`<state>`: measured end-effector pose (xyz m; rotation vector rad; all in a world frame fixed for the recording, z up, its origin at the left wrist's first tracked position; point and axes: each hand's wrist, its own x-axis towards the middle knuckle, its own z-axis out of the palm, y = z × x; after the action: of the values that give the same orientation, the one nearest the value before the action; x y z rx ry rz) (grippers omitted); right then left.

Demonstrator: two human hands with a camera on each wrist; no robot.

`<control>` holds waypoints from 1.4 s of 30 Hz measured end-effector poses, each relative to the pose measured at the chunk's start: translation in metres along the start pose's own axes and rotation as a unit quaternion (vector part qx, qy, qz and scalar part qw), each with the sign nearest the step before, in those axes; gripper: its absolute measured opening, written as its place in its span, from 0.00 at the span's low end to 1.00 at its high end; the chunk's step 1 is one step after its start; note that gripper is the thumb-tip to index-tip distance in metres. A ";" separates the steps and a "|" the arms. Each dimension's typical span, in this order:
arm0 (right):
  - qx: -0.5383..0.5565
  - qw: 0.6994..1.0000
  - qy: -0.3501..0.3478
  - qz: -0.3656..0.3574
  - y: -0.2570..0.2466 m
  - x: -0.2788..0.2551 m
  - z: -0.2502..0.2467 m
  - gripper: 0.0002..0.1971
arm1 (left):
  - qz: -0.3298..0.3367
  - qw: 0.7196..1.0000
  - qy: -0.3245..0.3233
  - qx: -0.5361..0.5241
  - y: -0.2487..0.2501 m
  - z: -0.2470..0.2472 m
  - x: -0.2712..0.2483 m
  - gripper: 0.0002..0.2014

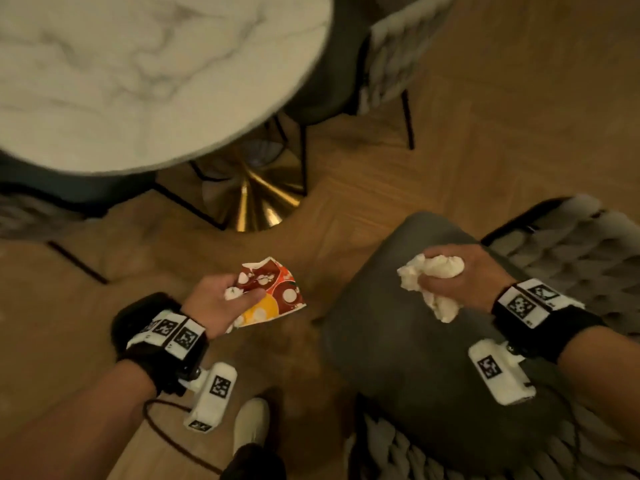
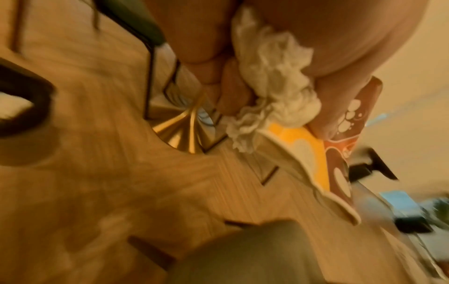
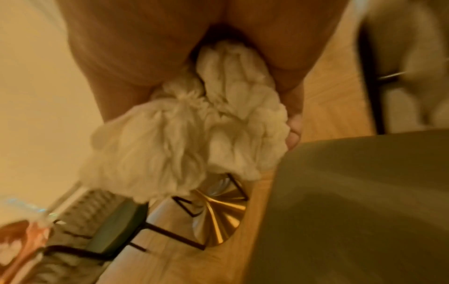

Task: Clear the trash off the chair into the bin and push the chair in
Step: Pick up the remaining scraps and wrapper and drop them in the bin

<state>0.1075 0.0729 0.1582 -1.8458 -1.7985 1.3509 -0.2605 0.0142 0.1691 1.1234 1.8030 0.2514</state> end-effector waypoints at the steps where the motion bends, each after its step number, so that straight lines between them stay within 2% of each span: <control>1: 0.010 1.000 -0.004 -0.014 -0.027 0.003 0.011 0.16 | -0.021 0.999 0.024 -0.002 -0.023 -0.026 -0.009 0.06; 5: 0.062 0.996 -0.028 -0.052 -0.128 0.012 0.083 0.17 | -0.109 0.989 0.104 -0.009 -0.137 -0.116 -0.035 0.09; 10: 0.093 0.993 -0.068 -0.035 -0.204 0.020 0.232 0.17 | -0.187 0.971 0.145 -0.049 -0.292 -0.187 -0.022 0.20; 15: 0.104 0.989 -0.105 0.003 -0.216 0.030 0.397 0.17 | -0.224 0.964 0.139 -0.036 -0.427 -0.204 0.045 0.26; 19: 0.080 0.986 -0.145 0.026 -0.189 0.040 0.483 0.16 | -0.232 0.964 0.120 -0.042 -0.500 -0.185 0.125 0.28; 22: 0.055 0.983 -0.169 0.037 -0.161 0.048 0.518 0.17 | -0.227 0.969 0.091 -0.037 -0.534 -0.155 0.179 0.31; 26: 0.027 0.983 -0.166 0.074 -0.129 0.053 0.534 0.17 | -0.195 0.978 0.069 0.033 -0.560 -0.121 0.225 0.30; 30: 0.025 0.980 -0.160 0.113 -0.118 0.060 0.536 0.17 | -0.211 0.974 0.025 0.074 -0.572 -0.114 0.236 0.43; 32: 0.035 0.979 -0.165 0.115 -0.129 0.065 0.538 0.16 | -0.190 0.979 0.039 0.068 -0.570 -0.117 0.227 0.44; 35: 0.029 0.984 -0.149 0.091 -0.152 0.081 0.546 0.15 | -0.136 0.986 0.098 0.008 -0.566 -0.126 0.198 0.32; 37: 0.016 0.988 -0.142 0.065 -0.167 0.097 0.563 0.16 | -0.107 0.988 0.105 -0.033 -0.567 -0.133 0.171 0.26; 39: -0.011 0.989 -0.146 0.018 -0.182 0.117 0.590 0.18 | -0.106 0.989 0.090 -0.050 -0.570 -0.138 0.144 0.23; 42: -0.059 0.980 -0.165 -0.094 -0.196 0.150 0.653 0.21 | -0.113 0.985 0.112 -0.065 -0.582 -0.139 0.107 0.20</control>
<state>-0.5220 -0.0262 -0.1259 -1.5230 -2.1969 1.5788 -0.7233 -0.1842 -0.1713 0.8164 2.0624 0.3650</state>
